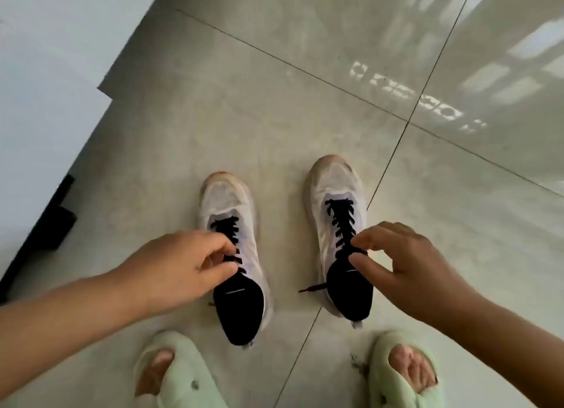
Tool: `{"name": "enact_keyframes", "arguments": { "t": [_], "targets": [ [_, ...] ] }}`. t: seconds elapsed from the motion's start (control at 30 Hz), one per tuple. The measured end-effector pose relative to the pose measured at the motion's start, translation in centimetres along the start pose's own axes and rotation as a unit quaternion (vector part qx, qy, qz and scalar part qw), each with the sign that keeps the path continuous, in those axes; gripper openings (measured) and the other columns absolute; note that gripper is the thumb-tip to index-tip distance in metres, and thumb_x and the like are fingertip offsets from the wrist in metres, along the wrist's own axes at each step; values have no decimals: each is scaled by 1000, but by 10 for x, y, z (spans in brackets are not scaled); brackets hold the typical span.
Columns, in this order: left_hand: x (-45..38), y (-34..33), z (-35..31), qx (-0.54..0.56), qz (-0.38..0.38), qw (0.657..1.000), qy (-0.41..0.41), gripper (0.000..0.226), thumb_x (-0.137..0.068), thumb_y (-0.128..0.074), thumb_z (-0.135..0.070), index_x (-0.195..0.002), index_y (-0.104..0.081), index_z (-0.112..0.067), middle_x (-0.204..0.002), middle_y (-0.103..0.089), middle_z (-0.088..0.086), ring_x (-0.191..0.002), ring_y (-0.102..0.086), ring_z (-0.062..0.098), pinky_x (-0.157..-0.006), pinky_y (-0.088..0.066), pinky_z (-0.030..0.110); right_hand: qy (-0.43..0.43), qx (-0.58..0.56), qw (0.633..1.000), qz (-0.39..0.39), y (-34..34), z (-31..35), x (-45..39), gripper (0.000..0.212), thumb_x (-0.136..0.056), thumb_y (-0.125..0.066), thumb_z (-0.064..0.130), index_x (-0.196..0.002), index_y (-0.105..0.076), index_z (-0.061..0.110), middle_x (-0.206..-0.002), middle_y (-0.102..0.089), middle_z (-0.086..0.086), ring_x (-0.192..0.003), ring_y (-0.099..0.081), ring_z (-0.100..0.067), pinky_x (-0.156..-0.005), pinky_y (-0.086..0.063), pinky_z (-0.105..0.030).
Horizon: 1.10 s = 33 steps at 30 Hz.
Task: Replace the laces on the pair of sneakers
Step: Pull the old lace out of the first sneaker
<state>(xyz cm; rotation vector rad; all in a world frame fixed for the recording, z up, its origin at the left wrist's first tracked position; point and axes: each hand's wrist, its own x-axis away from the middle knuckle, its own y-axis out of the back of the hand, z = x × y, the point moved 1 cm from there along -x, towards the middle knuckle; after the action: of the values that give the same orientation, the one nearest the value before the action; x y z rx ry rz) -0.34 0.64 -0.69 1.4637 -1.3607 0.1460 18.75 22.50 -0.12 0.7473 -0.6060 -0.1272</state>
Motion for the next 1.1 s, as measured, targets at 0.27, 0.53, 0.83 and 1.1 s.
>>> {"name": "enact_keyframes", "arguments": {
  "t": [0.27,0.53,0.83,1.1],
  "targets": [
    [0,-35,18,-25,-83,996,10,21,-83,-54,-51,-99,-60,-39,-87,-57,-22,-76,-54,-7,-69,-45,20,40,42,997,-43,-26,-14,7,20,-87,-56,30,-102,-65,20,-94,-60,8,-91,-48,-13,-74,-41,-23],
    [3,-49,-21,-3,-134,989,-60,18,-84,-54,-47,-94,-62,-35,-91,-49,-22,-72,-49,0,-63,-36,17,13,31,991,-131,-38,-25,19,15,-83,-65,18,-97,-66,16,-88,-58,9,-88,-49,-15,-71,-38,-21],
    [-39,-66,-91,-47,-83,988,-118,25,-85,-53,-50,-99,-57,-30,-97,-51,-14,-79,-51,8,-70,-40,26,-50,26,986,-158,-56,-51,30,28,-85,-59,27,-112,-57,19,-97,-49,10,-96,-47,-9,-76,-37,-18],
    [-54,-92,-102,-23,-95,994,-57,44,-82,-59,-53,-114,-47,-25,-107,-57,-7,-93,-57,17,-79,-48,33,-59,-38,981,-180,-69,-50,24,19,-84,-60,25,-100,-55,17,-86,-49,9,-70,-46,-2,-57,-33,-9]
  ]
}}
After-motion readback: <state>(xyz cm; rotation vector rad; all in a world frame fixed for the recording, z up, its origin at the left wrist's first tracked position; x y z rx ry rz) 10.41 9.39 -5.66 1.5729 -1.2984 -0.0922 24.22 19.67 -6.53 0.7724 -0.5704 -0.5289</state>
